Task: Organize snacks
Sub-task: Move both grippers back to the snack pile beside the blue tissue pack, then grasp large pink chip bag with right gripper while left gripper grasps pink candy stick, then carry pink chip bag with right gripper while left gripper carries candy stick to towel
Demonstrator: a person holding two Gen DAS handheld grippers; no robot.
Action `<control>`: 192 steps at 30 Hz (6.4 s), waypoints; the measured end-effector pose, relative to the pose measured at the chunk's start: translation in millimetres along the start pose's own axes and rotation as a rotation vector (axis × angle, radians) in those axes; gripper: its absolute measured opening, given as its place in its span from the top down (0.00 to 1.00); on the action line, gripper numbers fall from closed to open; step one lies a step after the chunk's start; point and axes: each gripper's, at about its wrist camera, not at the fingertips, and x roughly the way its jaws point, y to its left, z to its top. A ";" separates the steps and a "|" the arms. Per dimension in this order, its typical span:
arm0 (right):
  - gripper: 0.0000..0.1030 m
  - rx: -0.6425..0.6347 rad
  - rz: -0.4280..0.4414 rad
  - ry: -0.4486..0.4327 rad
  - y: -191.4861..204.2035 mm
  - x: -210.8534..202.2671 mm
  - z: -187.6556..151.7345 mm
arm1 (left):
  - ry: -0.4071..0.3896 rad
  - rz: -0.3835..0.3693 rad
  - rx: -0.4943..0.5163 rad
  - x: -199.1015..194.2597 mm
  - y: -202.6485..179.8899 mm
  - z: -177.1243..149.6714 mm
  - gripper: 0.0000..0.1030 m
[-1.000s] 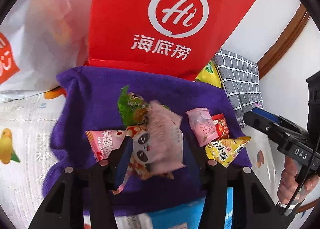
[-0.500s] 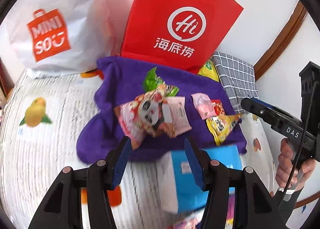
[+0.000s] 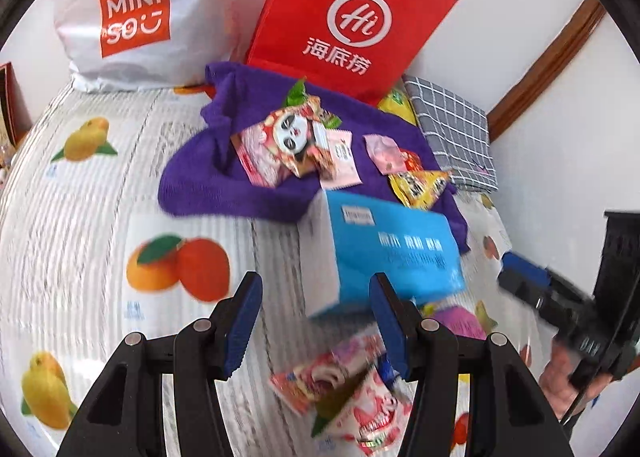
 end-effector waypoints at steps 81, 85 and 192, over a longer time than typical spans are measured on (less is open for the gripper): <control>0.38 0.123 -0.243 -0.063 -28.3 -34.2 -123.6 | -0.011 0.099 0.136 -5.7 -16.6 -90.4 0.76; 0.38 0.128 -0.233 -0.082 -23.0 -41.6 -119.4 | -0.014 0.066 0.134 -14.8 -23.6 -87.2 0.76; 0.38 -0.020 -0.205 0.101 -51.4 122.2 129.1 | 0.034 0.092 0.049 89.6 -31.0 120.9 0.76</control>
